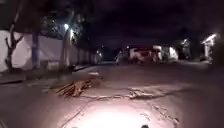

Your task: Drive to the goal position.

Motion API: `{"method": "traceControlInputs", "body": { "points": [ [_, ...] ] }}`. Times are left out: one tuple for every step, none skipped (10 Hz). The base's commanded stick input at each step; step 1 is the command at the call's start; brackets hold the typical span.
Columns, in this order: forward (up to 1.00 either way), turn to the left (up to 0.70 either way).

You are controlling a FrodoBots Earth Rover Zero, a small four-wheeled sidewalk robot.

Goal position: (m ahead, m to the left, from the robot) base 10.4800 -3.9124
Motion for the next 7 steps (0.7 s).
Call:
{"method": "traceControlInputs", "body": {
  "points": [
    [0.70, 0.35],
    [0.70, 0.35],
    [0.70, 0.35],
    [0.70, 0.00],
    [0.70, 0.00],
    [0.70, 0.00],
    [0.70, 0.00]
  ]
}}
